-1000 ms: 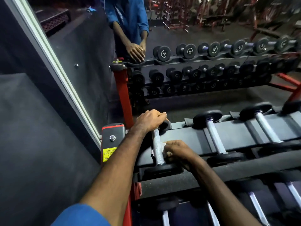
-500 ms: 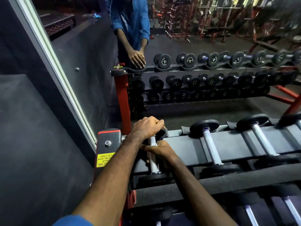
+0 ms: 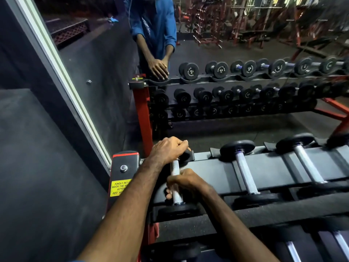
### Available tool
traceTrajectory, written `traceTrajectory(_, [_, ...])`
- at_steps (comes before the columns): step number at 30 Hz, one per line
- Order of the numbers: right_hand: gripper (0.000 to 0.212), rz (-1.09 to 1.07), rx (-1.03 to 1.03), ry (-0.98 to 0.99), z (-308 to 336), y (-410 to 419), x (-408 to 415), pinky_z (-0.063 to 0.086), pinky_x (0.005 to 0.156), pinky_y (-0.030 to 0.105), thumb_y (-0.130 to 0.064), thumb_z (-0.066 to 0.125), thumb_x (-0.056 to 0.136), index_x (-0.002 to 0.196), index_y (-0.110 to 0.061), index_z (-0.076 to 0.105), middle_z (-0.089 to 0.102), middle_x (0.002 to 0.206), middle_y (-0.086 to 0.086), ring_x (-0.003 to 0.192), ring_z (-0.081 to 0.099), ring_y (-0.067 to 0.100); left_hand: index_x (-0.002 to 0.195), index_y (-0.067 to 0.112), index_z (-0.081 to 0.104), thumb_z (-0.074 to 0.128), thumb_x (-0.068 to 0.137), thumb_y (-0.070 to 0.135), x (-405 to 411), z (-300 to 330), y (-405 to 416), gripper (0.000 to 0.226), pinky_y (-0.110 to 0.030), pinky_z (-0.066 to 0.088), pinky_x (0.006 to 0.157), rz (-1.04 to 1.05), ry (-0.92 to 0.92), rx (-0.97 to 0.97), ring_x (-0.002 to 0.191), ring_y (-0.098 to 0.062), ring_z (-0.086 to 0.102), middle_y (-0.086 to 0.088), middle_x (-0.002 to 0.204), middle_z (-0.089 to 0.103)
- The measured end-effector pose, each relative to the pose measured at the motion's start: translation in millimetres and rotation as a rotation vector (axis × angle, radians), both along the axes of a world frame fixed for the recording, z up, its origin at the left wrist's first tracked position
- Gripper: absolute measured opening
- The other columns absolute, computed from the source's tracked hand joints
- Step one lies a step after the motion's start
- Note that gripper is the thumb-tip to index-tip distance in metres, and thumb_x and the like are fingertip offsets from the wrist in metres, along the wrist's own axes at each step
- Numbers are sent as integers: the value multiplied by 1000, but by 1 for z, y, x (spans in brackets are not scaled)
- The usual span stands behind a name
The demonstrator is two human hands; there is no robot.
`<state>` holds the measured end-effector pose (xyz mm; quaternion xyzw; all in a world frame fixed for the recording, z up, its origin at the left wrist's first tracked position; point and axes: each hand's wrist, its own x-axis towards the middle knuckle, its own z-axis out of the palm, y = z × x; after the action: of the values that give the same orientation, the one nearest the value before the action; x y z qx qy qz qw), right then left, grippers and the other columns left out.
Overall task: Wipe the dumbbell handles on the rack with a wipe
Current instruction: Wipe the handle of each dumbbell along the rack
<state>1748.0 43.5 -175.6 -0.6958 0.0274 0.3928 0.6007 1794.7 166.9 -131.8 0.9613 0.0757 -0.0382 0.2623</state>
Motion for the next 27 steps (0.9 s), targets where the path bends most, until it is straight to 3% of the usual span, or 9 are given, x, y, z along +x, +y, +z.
traceTrajectory(2, [15,6,-7,22,-2,-2,0,62,77,57,-1,74,77,89,4,67,69,85,32,77,70,40,104,49,81,41,101,63,0,1,0,42,-38,49,89,3,2,2,109,-30,68,0,110,78])
traceTrajectory(6, [5,-142,195,53,3,11,19,55,58,41,0,67,90,94,1,63,61,73,21,62,63,32,105,51,80,41,99,64,0,3,0,41,-38,48,89,8,6,8,113,-32,68,-1,115,78])
traceTrajectory(10, [13,-71,124,18,-3,-9,6,58,72,40,-3,66,78,91,-4,70,69,85,22,78,67,33,104,56,78,39,95,67,-1,3,0,42,-38,50,89,-1,6,-3,110,-31,69,1,110,78])
traceTrajectory(12, [22,-6,135,38,-6,-22,-1,52,69,32,-1,56,77,78,-13,74,72,88,17,81,65,26,103,56,78,37,94,68,-3,3,0,44,-38,51,89,0,0,-10,108,-31,69,1,105,78])
traceTrajectory(15, [36,-119,169,15,-1,-21,10,49,54,23,8,43,79,62,-10,70,64,73,15,63,56,21,104,55,79,40,97,66,-2,2,-1,41,-38,51,90,1,-4,-2,109,-31,69,0,105,78])
traceTrajectory(17, [25,-151,203,-46,4,-18,18,49,52,25,5,46,71,76,-4,69,58,79,20,62,53,23,103,55,80,42,100,63,-2,4,-1,38,-38,51,93,12,-3,-7,111,-31,69,2,105,79])
traceTrajectory(20, [23,-95,234,0,1,-32,2,55,53,28,8,52,87,96,1,73,69,91,24,63,66,20,105,54,80,43,101,62,-3,5,-1,38,-38,50,95,12,-1,0,114,-32,68,0,108,79])
traceTrajectory(23, [24,5,243,13,-11,-45,-9,57,59,25,6,50,98,93,-1,72,75,87,19,63,68,14,107,51,81,43,102,60,-4,6,-3,39,-38,50,94,18,-2,2,112,-32,68,-2,108,78])
traceTrajectory(27, [21,-161,278,-37,-9,-26,11,53,54,25,1,54,100,102,11,72,74,79,17,65,67,19,107,50,81,44,102,61,-3,6,-2,39,-38,50,93,25,-3,-10,111,-31,68,0,103,77])
